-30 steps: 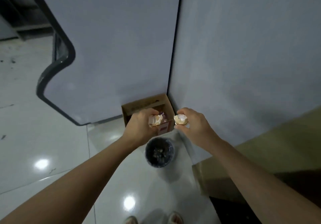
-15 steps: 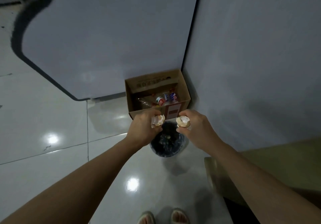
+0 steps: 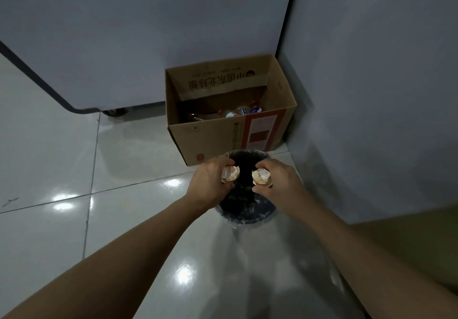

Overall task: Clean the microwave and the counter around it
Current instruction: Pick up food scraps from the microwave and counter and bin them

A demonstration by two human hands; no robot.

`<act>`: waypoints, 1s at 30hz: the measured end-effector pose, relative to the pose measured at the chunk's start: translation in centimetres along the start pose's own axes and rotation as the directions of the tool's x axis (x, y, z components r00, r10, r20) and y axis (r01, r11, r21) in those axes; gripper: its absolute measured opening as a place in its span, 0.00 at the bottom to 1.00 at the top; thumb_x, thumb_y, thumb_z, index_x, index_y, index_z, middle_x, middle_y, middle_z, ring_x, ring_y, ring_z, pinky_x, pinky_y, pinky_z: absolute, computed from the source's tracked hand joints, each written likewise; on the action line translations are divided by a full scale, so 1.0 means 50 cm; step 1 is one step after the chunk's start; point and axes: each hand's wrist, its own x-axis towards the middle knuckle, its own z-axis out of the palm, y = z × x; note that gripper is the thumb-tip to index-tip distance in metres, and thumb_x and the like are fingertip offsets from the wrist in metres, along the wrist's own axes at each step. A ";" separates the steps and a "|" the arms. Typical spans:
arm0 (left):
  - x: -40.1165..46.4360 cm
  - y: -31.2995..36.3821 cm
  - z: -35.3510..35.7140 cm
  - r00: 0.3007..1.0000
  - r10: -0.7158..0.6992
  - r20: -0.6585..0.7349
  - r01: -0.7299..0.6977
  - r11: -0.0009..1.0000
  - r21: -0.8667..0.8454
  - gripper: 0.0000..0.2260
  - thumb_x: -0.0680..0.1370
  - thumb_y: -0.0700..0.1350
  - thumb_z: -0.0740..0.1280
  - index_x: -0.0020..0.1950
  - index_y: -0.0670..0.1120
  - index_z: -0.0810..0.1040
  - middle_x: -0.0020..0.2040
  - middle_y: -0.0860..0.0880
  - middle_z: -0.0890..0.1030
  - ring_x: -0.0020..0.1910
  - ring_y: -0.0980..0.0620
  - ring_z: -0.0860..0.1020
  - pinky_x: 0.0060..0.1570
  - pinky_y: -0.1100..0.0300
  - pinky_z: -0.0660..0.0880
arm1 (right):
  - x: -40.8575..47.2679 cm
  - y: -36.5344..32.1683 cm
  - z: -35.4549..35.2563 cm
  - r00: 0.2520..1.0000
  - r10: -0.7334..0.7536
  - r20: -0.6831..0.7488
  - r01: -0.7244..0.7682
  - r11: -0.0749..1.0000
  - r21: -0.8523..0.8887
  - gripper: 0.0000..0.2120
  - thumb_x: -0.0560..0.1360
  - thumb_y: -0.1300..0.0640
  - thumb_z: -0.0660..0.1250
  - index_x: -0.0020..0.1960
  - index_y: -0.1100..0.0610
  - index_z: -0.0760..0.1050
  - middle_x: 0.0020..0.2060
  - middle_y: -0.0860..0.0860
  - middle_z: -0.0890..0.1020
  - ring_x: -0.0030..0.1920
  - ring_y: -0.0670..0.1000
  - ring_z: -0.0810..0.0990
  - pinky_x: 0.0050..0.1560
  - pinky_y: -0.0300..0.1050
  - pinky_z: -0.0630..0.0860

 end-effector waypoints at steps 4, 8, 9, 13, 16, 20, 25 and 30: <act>0.037 -0.060 0.085 0.999 0.031 -0.016 -0.031 0.999 0.020 0.23 0.70 0.43 0.73 0.64 0.49 0.75 0.62 0.49 0.78 0.58 0.49 0.77 0.52 0.60 0.73 | 0.034 0.066 0.082 1.000 -0.016 0.002 0.016 0.999 -0.046 0.23 0.68 0.54 0.75 0.60 0.56 0.73 0.54 0.52 0.78 0.53 0.51 0.76 0.52 0.45 0.73; 0.062 -0.098 0.142 0.996 0.087 -0.033 -0.085 0.994 0.071 0.22 0.70 0.42 0.72 0.64 0.48 0.75 0.61 0.49 0.78 0.58 0.49 0.76 0.52 0.59 0.72 | 0.061 0.113 0.139 0.999 -0.022 0.023 0.024 0.995 -0.097 0.24 0.68 0.55 0.75 0.62 0.57 0.72 0.56 0.54 0.77 0.55 0.54 0.76 0.54 0.49 0.73; 0.066 -0.104 0.152 0.994 0.102 -0.032 -0.099 0.992 0.082 0.22 0.70 0.42 0.71 0.63 0.48 0.75 0.61 0.48 0.78 0.58 0.48 0.76 0.52 0.59 0.72 | 0.065 0.121 0.150 0.999 -0.022 0.027 0.025 0.994 -0.105 0.24 0.69 0.55 0.74 0.62 0.57 0.72 0.57 0.54 0.77 0.56 0.54 0.76 0.54 0.49 0.73; 0.078 -0.121 0.181 0.990 0.137 -0.029 -0.132 0.984 0.121 0.21 0.71 0.42 0.70 0.64 0.48 0.74 0.61 0.48 0.78 0.58 0.48 0.76 0.52 0.57 0.73 | 0.075 0.138 0.179 0.999 -0.026 0.048 0.032 0.991 -0.132 0.24 0.70 0.55 0.73 0.64 0.57 0.71 0.59 0.54 0.76 0.57 0.54 0.76 0.54 0.48 0.74; 0.084 -0.125 0.191 0.989 0.144 -0.028 -0.139 0.982 0.129 0.21 0.71 0.42 0.69 0.64 0.49 0.74 0.60 0.48 0.78 0.58 0.47 0.76 0.53 0.53 0.75 | 0.078 0.146 0.188 0.995 -0.013 0.096 0.028 0.988 -0.151 0.26 0.71 0.55 0.72 0.67 0.57 0.69 0.62 0.54 0.75 0.59 0.54 0.75 0.56 0.48 0.73; 0.084 -0.128 0.189 0.991 0.134 -0.011 -0.131 0.982 0.137 0.23 0.72 0.44 0.69 0.66 0.50 0.71 0.62 0.49 0.76 0.59 0.49 0.75 0.54 0.52 0.76 | 0.073 0.148 0.184 0.989 -0.003 0.148 0.030 0.982 -0.184 0.29 0.72 0.54 0.72 0.69 0.56 0.66 0.64 0.54 0.73 0.63 0.54 0.73 0.61 0.49 0.72; 0.073 -0.121 0.154 0.993 0.113 0.023 -0.115 0.981 0.154 0.26 0.70 0.43 0.72 0.67 0.49 0.70 0.64 0.49 0.75 0.60 0.48 0.75 0.54 0.51 0.77 | 0.059 0.123 0.152 0.991 0.006 0.134 0.016 0.986 -0.164 0.29 0.72 0.55 0.72 0.70 0.56 0.65 0.64 0.54 0.72 0.64 0.53 0.71 0.63 0.48 0.71; 0.037 -0.080 0.070 0.997 0.059 0.057 -0.068 0.986 0.152 0.26 0.70 0.44 0.73 0.67 0.50 0.70 0.63 0.49 0.75 0.58 0.48 0.76 0.49 0.56 0.78 | 0.030 0.049 0.069 0.987 0.016 0.161 0.007 0.990 -0.138 0.28 0.72 0.55 0.71 0.69 0.55 0.65 0.64 0.52 0.72 0.64 0.51 0.71 0.63 0.48 0.71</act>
